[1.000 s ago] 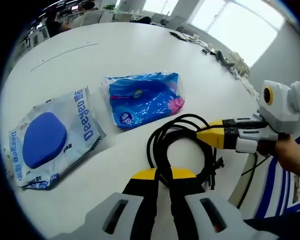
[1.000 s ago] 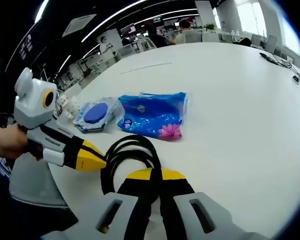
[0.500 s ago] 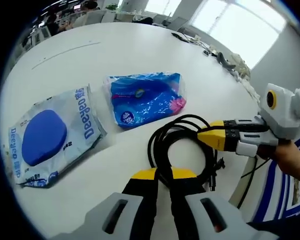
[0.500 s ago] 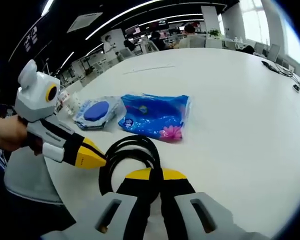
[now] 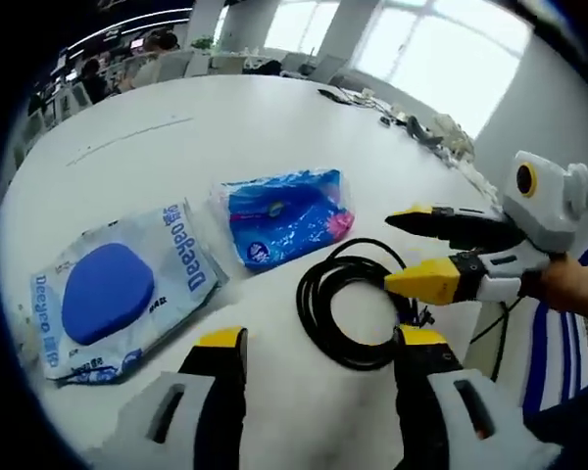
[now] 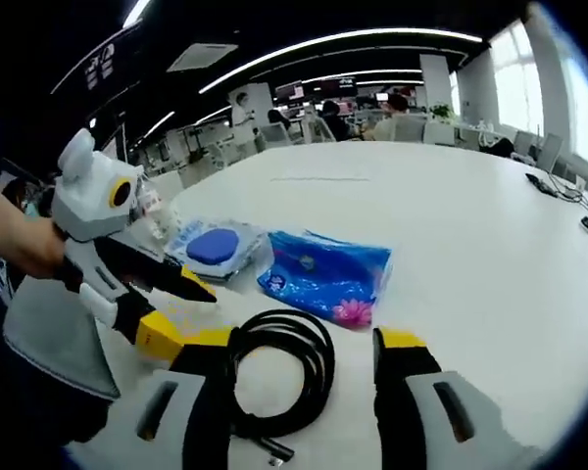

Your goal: Arrange the tabletop items into an orderly group along one side of the table until the central work area is clear of visible clutter.

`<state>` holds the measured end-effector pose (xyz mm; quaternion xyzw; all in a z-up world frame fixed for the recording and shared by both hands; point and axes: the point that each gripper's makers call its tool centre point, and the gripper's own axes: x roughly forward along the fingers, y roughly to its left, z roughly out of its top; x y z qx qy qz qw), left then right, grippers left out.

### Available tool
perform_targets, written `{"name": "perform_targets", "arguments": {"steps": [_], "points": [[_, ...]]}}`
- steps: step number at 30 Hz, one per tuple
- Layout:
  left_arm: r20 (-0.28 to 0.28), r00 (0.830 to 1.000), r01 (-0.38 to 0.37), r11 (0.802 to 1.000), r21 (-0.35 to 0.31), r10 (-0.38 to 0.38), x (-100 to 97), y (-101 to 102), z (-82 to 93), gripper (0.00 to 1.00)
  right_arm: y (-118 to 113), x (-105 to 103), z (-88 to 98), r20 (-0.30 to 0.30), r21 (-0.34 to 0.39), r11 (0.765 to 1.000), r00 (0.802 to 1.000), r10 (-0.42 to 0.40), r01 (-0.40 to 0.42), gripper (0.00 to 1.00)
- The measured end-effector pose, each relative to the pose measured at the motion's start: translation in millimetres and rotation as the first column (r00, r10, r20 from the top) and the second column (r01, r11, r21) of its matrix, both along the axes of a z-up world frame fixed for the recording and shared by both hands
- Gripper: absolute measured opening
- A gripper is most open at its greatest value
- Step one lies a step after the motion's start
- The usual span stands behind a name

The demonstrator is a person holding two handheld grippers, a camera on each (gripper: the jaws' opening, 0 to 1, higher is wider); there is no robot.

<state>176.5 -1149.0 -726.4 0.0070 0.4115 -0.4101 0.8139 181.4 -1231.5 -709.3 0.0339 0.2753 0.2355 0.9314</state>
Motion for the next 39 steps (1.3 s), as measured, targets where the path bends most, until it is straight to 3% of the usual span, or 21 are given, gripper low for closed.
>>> {"name": "perform_targets", "arguments": {"steps": [1, 4, 7, 13, 22, 39], "points": [[0.015, 1.0, -0.011, 1.0, -0.013, 0.011, 0.9, 3, 3.8, 0.79, 2, 0, 6.4, 0.024, 0.008, 1.0, 1.0, 0.0, 0.0, 0.8], [0.014, 0.999, -0.049, 0.997, -0.062, 0.05, -1.9, 14, 15.1, 0.95, 4, -2, 19.0, 0.051, 0.043, 0.999, 0.999, -0.008, 0.006, 0.9], [-0.003, 0.998, -0.06, 0.996, -0.069, 0.06, -4.8, 26, 18.3, 0.96, 6, -4, 24.3, 0.061, 0.052, 0.999, 0.998, -0.005, 0.002, 0.99], [0.043, 0.997, -0.059, 0.995, -0.077, 0.063, -1.8, 36, 25.9, 0.96, 4, -3, 20.5, 0.039, 0.041, 0.999, 0.999, -0.015, 0.013, 1.0], [0.106, 0.993, -0.038, 0.997, -0.07, 0.045, 2.5, 49, 37.7, 0.96, 10, -2, 29.1, 0.047, 0.034, 0.999, 0.999, -0.011, 0.01, 0.99], [0.104, 0.987, -0.117, 0.99, -0.084, 0.125, -2.4, 100, 46.2, 0.96, 17, -18, 31.8, 0.018, 0.025, 0.999, 0.999, -0.032, 0.032, 0.96]]}}
